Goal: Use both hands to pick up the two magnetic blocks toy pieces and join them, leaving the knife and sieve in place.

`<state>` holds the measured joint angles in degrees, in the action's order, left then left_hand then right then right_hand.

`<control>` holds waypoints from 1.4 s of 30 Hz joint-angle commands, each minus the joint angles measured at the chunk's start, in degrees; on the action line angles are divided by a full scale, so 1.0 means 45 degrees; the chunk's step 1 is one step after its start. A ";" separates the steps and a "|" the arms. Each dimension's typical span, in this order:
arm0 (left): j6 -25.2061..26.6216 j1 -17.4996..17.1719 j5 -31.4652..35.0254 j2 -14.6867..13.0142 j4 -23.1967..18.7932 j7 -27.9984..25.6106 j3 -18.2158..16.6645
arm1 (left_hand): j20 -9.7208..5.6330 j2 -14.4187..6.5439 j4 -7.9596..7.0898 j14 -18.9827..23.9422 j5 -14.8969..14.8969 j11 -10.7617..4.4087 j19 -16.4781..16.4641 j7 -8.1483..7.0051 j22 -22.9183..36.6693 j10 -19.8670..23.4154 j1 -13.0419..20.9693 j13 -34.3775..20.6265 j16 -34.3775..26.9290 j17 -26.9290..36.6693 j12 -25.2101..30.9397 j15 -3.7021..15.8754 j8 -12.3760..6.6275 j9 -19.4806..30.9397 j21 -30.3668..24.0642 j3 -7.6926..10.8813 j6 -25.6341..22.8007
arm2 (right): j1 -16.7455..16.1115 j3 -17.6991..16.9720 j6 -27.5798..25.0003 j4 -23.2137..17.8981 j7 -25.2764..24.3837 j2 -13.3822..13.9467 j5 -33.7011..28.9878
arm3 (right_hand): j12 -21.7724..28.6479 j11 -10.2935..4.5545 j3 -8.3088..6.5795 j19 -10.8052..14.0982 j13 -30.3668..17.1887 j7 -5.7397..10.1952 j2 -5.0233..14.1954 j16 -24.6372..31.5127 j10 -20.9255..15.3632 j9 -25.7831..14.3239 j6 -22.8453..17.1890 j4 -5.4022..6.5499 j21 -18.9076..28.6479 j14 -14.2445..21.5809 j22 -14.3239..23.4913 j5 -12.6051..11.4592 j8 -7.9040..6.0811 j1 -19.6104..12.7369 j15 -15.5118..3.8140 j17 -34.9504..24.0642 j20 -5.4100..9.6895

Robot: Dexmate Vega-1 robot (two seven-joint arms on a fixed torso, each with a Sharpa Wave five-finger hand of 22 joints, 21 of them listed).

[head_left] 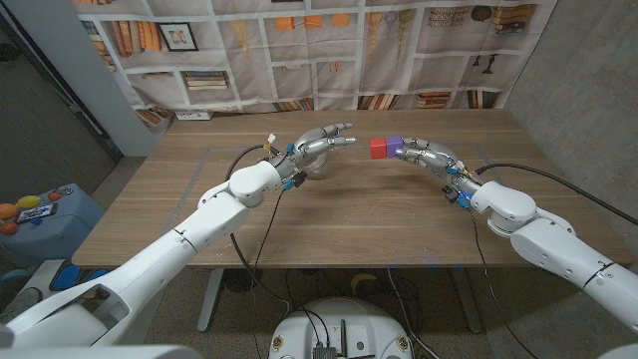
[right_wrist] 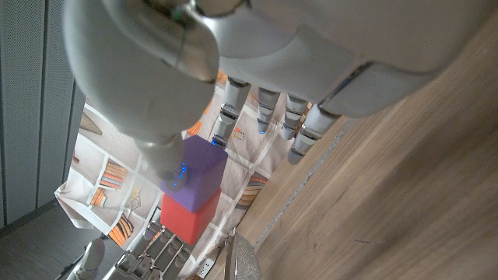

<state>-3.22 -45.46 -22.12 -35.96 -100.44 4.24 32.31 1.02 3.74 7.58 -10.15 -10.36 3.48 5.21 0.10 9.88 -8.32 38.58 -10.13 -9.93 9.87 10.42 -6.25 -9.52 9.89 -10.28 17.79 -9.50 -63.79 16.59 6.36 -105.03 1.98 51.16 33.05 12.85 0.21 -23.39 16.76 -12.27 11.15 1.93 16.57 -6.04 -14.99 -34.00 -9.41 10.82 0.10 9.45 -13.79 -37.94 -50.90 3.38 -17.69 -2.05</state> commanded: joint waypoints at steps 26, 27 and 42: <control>-0.0212 -0.1583 0.0399 -0.0492 -0.0861 -0.2605 -0.1497 | -0.0447 -0.0659 -0.0489 -0.0384 0.0085 -0.0427 0.0233 -0.0173 -0.0023 0.0030 -0.1127 0.0020 -0.0135 -0.0012 0.0136 0.0511 -0.0044 0.0019 -0.0073 -0.0117 0.0823 | 0.1012 0.0307 -0.6433 -0.3987 -0.1545 0.3368 -0.4394 | -0.0048 -0.0097 0.0117 0.0026 0.0004 -0.0172 0.0326 0.0020 -0.0144 0.0054 -0.1334 -0.0022 0.0006 -0.0011 0.0038 -0.0091 -0.0140 -0.0097 -0.0001 -0.0069 -0.0007; -0.0259 -0.1618 0.0431 -0.0525 -0.0845 -0.2631 -0.1529 | -0.0441 -0.0674 -0.0491 -0.0379 0.0084 -0.0441 0.0232 -0.0166 -0.0024 0.0036 -0.1136 0.0021 -0.0135 -0.0012 0.0138 0.0509 -0.0045 0.0019 -0.0074 -0.0114 0.0832 | 0.1100 0.0380 -0.6532 -0.4037 -0.1488 0.3413 -0.4517 | -0.0047 -0.0099 0.0120 0.0029 0.0004 -0.0164 0.0325 0.0018 -0.0149 0.0057 -0.1331 -0.0023 0.0007 -0.0013 0.0038 -0.0091 -0.0139 -0.0100 -0.0013 -0.0069 -0.0004; -0.0489 -0.2232 0.0133 -0.0484 -0.0465 -0.3244 -0.2045 | -0.0552 -0.1239 -0.0822 -0.0375 0.0048 -0.0818 0.0484 -0.0806 -0.0025 0.0055 -0.2108 0.0041 -0.0093 -0.0016 0.0129 0.0915 -0.0033 0.0008 -0.0060 -0.0269 0.1562 | 0.3011 0.2087 -0.8677 -0.4678 -0.0351 0.3444 -0.6714 | -0.0048 -0.0111 0.0168 0.0073 0.0004 -0.0126 0.0316 0.0016 -0.0190 0.0107 -0.1376 -0.0037 0.0020 0.0020 0.0037 -0.0089 -0.0152 -0.0147 -0.0040 -0.0067 -0.0001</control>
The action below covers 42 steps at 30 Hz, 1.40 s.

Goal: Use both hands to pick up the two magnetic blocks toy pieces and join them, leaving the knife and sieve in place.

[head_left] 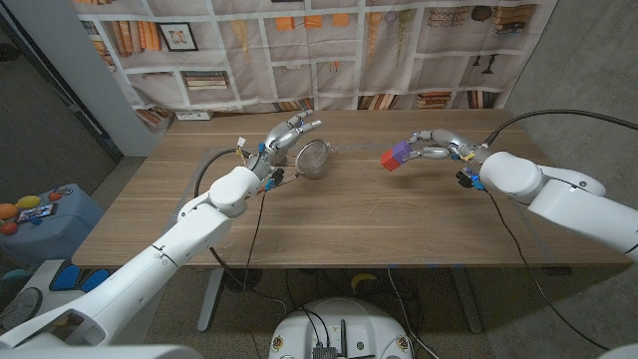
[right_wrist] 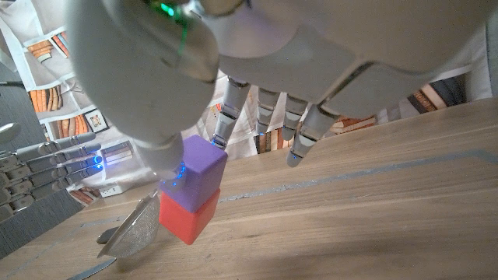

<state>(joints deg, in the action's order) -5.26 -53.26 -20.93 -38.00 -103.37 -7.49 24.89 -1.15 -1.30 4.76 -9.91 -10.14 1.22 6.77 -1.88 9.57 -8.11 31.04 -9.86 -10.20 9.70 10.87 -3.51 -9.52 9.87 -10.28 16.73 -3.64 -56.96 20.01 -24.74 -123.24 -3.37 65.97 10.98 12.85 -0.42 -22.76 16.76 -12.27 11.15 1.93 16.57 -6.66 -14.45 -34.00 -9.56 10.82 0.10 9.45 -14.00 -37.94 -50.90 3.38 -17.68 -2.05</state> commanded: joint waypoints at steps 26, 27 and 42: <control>-0.1103 -0.1593 -0.0593 0.0531 0.1129 -0.1922 -0.1240 | -0.0683 -0.0612 -0.0220 0.0066 -0.0103 -0.0674 -0.0376 -0.0147 0.0025 0.0479 -0.1213 -0.0001 -0.0057 -0.0021 0.0108 0.0848 -0.0202 0.0010 -0.0221 -0.0113 0.0454 | 0.4273 0.4148 -0.3600 -0.0492 0.4112 -0.0701 -0.5875 | -0.0055 -0.0009 0.0118 0.0155 0.0002 -0.0075 0.0316 0.0031 -0.0112 0.0060 -0.1367 0.0015 0.0031 0.0134 0.0035 -0.0013 -0.0146 -0.0175 -0.0079 -0.0057 0.0035; -0.1175 -0.1602 -0.0577 0.0571 0.1190 -0.1951 -0.1241 | -0.0682 -0.0642 -0.0222 0.0090 -0.0107 -0.0681 -0.0391 -0.0128 0.0025 0.0511 -0.1229 0.0000 -0.0061 -0.0021 0.0115 0.0831 -0.0208 0.0010 -0.0221 -0.0106 0.0433 | 0.4352 0.4261 -0.3650 -0.0476 0.4237 -0.0744 -0.6060 | -0.0055 -0.0009 0.0122 0.0154 0.0002 -0.0074 0.0317 0.0031 -0.0113 0.0063 -0.1360 0.0017 0.0030 0.0136 0.0035 -0.0011 -0.0144 -0.0174 -0.0077 -0.0058 0.0035; -0.1695 -0.1663 -0.0828 0.0776 0.1726 -0.1833 -0.1357 | -0.0642 -0.0887 -0.0183 0.0422 -0.0134 -0.0839 -0.0627 0.0104 0.0024 0.0804 -0.1492 0.0003 -0.0076 -0.0023 0.0129 0.0877 -0.0343 0.0001 -0.0228 -0.0071 -0.0130 | 0.5210 0.5545 -0.4123 -0.0179 0.6226 -0.1371 -0.8704 | -0.0079 -0.0013 0.0214 0.0112 -0.0003 0.0081 0.0301 0.0013 -0.0095 0.0110 -0.1304 0.0058 0.0008 0.0136 0.0035 0.0024 -0.0118 -0.0104 -0.0070 -0.0057 -0.0038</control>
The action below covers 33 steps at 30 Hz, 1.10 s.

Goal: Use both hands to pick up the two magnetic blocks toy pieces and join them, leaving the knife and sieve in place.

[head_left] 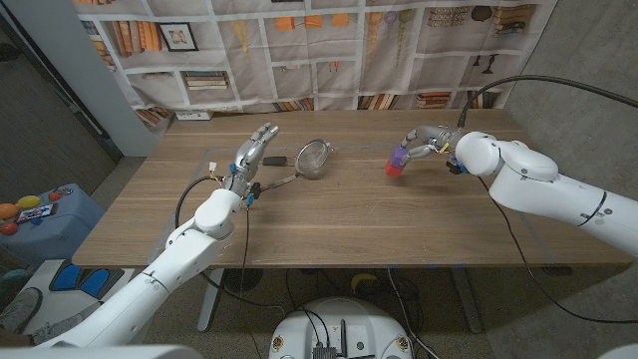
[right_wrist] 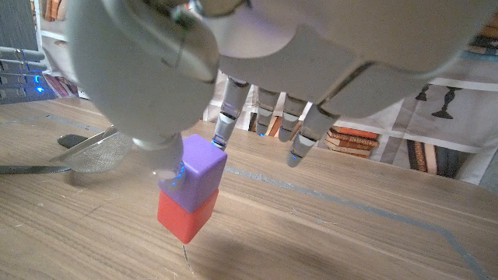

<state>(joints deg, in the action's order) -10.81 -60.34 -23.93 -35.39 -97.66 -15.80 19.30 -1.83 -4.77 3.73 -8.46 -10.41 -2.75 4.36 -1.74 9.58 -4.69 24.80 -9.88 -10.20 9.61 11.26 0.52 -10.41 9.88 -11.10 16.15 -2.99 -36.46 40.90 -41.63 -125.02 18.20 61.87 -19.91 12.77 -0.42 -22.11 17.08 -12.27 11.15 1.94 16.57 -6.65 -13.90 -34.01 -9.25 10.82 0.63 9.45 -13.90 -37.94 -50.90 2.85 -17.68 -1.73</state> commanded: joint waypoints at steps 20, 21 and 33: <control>-0.0843 0.0089 -0.0379 0.0417 0.1040 0.0273 -0.0042 | -0.0537 -0.0299 0.0123 0.0295 -0.0092 0.0036 -0.0312 0.0200 0.0020 0.0236 -0.0278 0.0009 -0.0051 -0.0003 0.0031 0.0036 -0.0131 -0.0007 -0.0046 0.0110 -0.0545 | 0.0756 0.1803 -0.1001 0.0671 0.2890 -0.1525 -0.4613 | -0.0049 -0.0013 0.0193 -0.0040 -0.0008 0.0110 0.0255 0.0014 -0.0175 0.0043 -0.1334 0.0029 -0.0025 0.0084 0.0034 0.0074 -0.0128 0.0014 0.0058 -0.0056 -0.0155; -0.0838 0.0079 -0.0387 0.0413 0.1035 0.0269 -0.0046 | -0.0535 -0.0309 0.0125 0.0298 -0.0093 0.0039 -0.0313 0.0204 0.0020 0.0237 -0.0281 0.0009 -0.0050 -0.0003 0.0029 0.0032 -0.0130 -0.0007 -0.0044 0.0115 -0.0553 | 0.0744 0.1811 -0.0965 0.0696 0.2928 -0.1566 -0.4698 | -0.0052 -0.0017 0.0202 -0.0041 -0.0009 0.0123 0.0252 0.0022 -0.0170 0.0048 -0.1336 0.0032 -0.0025 0.0108 0.0034 0.0081 -0.0128 0.0023 0.0064 -0.0056 -0.0153; -0.0804 0.0025 -0.0478 0.0387 0.1041 0.0312 -0.0044 | -0.0532 -0.0427 0.0165 0.0309 -0.0103 0.0056 -0.0341 0.0231 0.0020 0.0291 -0.0330 0.0008 -0.0024 -0.0003 0.0014 0.0019 -0.0129 -0.0007 -0.0023 0.0167 -0.0685 | 0.0767 0.1964 -0.0648 0.1182 0.3584 -0.2102 -0.5694 | -0.0038 -0.0018 0.0244 -0.0023 -0.0014 0.0123 0.0266 0.0028 -0.0234 0.0077 -0.1322 0.0044 -0.0012 0.0146 0.0034 0.0123 -0.0121 0.0066 0.0011 -0.0059 -0.0151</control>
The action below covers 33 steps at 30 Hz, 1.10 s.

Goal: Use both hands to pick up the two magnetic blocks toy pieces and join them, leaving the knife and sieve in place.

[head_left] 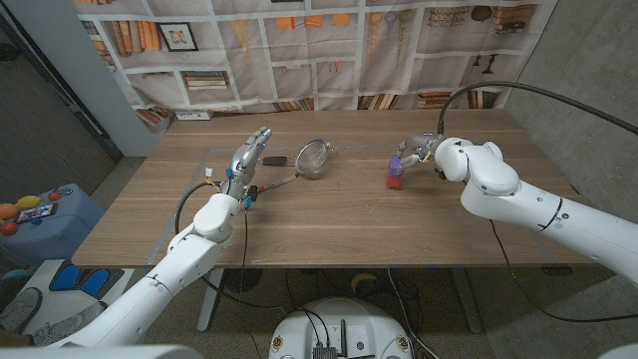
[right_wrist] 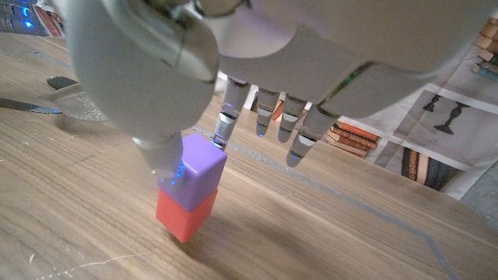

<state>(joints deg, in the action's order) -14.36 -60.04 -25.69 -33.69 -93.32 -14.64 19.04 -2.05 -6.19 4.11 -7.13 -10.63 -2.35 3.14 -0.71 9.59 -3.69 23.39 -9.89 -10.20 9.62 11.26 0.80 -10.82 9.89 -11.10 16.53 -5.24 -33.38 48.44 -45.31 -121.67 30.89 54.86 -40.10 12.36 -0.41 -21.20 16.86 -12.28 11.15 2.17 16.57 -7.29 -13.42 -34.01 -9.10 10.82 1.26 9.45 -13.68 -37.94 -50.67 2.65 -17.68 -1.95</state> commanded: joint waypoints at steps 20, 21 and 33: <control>-0.0040 0.0274 -0.0152 0.0122 0.0435 0.0235 0.0145 | -0.0463 -0.0274 0.0167 0.0041 -0.0057 0.0034 -0.0089 0.0010 0.0018 0.0128 -0.0077 0.0008 0.0000 -0.0008 -0.0012 -0.0096 -0.0004 -0.0007 0.0013 0.0172 -0.0315 | -0.0014 0.0082 0.0421 0.0704 0.1710 -0.0972 -0.2009 | -0.0151 0.0087 0.0299 0.0028 -0.0035 0.0174 -0.0207 -0.0064 0.0413 -0.0130 -0.0053 -0.0093 -0.0014 -0.0075 0.0037 0.0335 0.0240 0.0066 0.0261 -0.0057 -0.0334; -0.0048 0.0294 -0.0150 0.0134 0.0459 0.0239 0.0154 | -0.0460 -0.0280 0.0172 0.0041 -0.0057 0.0032 -0.0090 0.0011 0.0018 0.0126 -0.0081 0.0008 0.0001 -0.0008 -0.0016 -0.0102 -0.0001 -0.0007 0.0015 0.0177 -0.0316 | -0.0010 0.0104 0.0323 0.0706 0.1808 -0.1012 -0.2134 | -0.0156 0.0095 0.0307 0.0019 -0.0037 0.0148 -0.0224 -0.0082 0.0441 -0.0115 0.0075 -0.0093 -0.0016 -0.0114 0.0038 0.0349 0.0296 0.0063 0.0257 -0.0060 -0.0356; -0.0064 0.0321 -0.0163 0.0228 0.0558 0.0160 0.0197 | -0.0404 -0.0394 0.0214 0.0098 -0.0063 0.0056 -0.0144 0.0026 0.0019 0.0133 -0.0116 0.0007 -0.0005 -0.0006 -0.0037 -0.0096 0.0026 -0.0005 0.0014 0.0247 -0.0345 | 0.0131 -0.0038 0.0749 0.0848 0.2602 -0.1111 -0.2261 | -0.0296 0.0433 0.0574 -0.0158 -0.0080 0.0088 -0.0694 -0.0310 0.1262 0.0071 0.2005 -0.0011 -0.0038 -0.0511 0.0044 0.0703 0.1091 0.0279 0.0650 -0.0100 -0.0598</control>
<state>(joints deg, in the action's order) -14.63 -58.69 -26.30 -32.96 -91.18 -13.65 19.76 -2.05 -7.33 4.94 -6.95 -10.63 -2.04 2.52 -0.47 9.59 -3.39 22.87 -9.89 -10.20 9.62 11.26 0.62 -10.82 9.89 -11.10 17.36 -6.29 -33.46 48.65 -43.28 -118.42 39.24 50.39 -49.28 11.22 1.35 -18.97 16.24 -12.40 11.50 0.34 15.46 -2.41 -13.10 -26.60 -9.09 10.83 -0.52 9.45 -10.80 -33.63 -48.91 5.05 -17.96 -4.22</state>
